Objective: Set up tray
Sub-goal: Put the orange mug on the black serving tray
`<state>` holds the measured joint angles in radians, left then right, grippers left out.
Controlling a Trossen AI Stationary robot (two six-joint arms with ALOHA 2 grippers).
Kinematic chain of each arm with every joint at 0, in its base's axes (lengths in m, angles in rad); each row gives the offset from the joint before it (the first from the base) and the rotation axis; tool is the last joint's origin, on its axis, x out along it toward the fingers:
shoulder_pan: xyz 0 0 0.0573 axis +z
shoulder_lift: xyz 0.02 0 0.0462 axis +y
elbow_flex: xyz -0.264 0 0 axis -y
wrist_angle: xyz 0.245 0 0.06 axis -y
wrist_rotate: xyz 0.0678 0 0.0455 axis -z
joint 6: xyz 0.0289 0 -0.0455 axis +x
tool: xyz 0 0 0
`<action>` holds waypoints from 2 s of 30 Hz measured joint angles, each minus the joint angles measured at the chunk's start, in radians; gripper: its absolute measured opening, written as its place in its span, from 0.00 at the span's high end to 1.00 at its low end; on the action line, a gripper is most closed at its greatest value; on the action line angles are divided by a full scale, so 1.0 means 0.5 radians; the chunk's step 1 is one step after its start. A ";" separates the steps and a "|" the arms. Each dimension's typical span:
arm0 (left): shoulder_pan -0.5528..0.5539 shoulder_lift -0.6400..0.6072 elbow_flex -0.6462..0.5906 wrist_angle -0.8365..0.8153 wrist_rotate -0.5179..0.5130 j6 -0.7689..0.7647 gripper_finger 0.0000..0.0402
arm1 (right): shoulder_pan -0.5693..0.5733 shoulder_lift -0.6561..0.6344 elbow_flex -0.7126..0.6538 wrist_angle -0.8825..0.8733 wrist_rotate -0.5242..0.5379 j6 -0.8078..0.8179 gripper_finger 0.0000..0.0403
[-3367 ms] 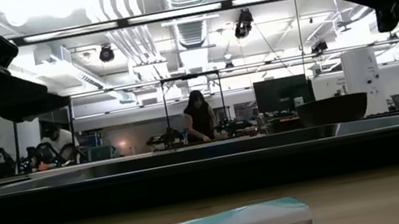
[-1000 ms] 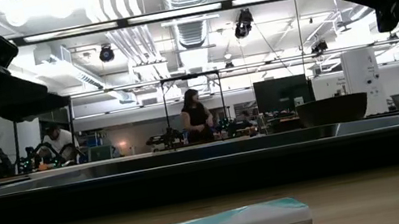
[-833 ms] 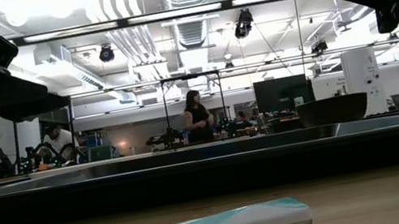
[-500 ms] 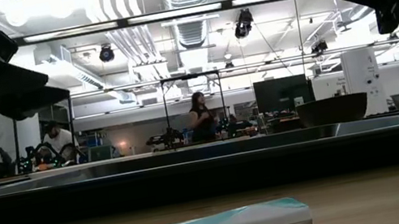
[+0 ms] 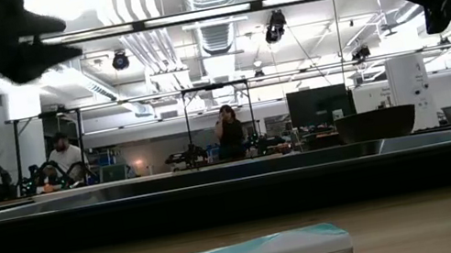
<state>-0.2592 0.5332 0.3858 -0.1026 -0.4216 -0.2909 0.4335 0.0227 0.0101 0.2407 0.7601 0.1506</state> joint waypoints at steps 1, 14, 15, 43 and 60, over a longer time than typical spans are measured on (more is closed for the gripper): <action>0.000 0.093 0.126 -0.117 -0.001 0.000 0.41 | 0.000 0.000 -0.001 -0.016 0.000 -0.001 0.98; -0.046 1.307 1.682 -2.009 -0.049 -1.221 0.41 | 0.000 0.005 -0.001 -0.272 0.002 0.014 0.98; -0.073 1.388 1.763 -2.129 -0.010 -1.288 0.41 | 0.000 0.007 0.000 -0.308 0.002 0.014 0.98; -0.856 1.707 1.947 -2.459 0.112 -2.643 0.41 | 0.000 0.222 0.197 -0.370 -0.007 -0.005 0.61; -1.309 1.734 1.609 -2.312 0.403 -2.683 0.43 | 0.000 0.722 0.771 -1.042 -0.003 0.127 0.30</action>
<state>-0.9136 1.4002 1.1903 -1.2589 -0.2201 -1.6326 0.4335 0.3838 0.3958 -0.2805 0.7588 0.2140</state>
